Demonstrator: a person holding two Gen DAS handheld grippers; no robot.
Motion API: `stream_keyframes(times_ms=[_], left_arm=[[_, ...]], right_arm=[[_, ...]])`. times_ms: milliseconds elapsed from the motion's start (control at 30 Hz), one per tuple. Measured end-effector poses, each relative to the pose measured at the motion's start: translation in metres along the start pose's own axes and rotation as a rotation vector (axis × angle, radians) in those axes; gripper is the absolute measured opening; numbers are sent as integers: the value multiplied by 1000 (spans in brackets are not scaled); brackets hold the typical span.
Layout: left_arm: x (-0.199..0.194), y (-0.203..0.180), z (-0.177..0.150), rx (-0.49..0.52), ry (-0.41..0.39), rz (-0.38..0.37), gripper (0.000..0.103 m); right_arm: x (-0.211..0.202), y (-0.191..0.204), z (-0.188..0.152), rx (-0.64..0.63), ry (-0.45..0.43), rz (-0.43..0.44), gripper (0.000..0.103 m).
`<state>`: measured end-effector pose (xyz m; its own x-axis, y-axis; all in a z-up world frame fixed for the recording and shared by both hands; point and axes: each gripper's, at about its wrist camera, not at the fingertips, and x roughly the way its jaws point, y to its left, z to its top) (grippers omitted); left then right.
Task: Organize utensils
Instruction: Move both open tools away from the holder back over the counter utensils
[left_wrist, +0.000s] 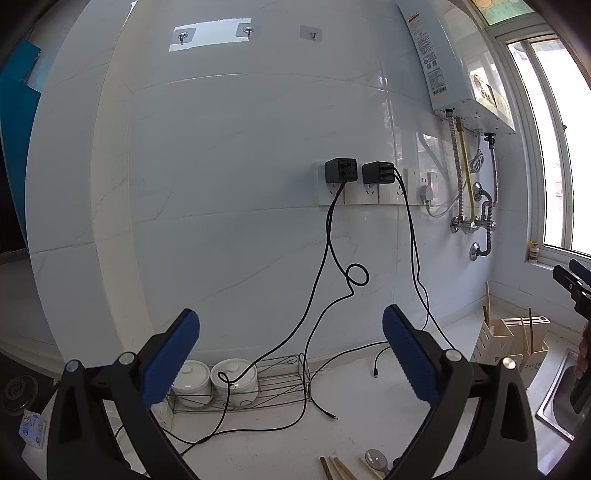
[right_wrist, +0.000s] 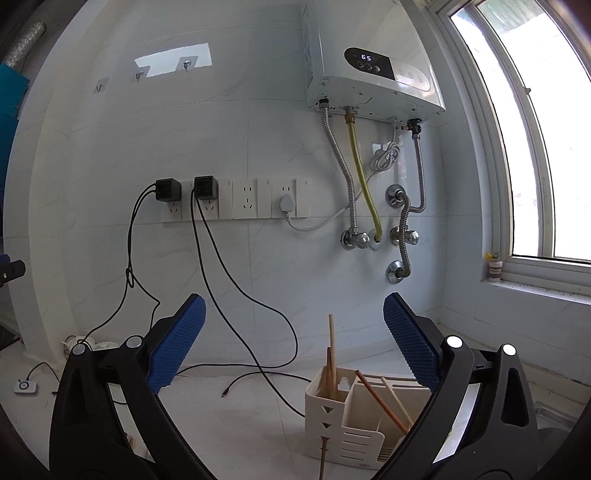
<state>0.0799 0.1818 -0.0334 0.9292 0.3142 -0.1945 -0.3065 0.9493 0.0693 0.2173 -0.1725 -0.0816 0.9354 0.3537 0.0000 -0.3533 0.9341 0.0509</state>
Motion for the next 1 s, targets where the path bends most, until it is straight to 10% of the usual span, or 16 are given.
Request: stream_keyframes(times_ms=[500,1000], left_arm=[[-4,25,-23,-56,133,39,98],[49,8,-101,-92,540,-41,98]], right_arm=[[15,38,-4,-34,55,112,95],[50,75,-49,-59,345,290,93]])
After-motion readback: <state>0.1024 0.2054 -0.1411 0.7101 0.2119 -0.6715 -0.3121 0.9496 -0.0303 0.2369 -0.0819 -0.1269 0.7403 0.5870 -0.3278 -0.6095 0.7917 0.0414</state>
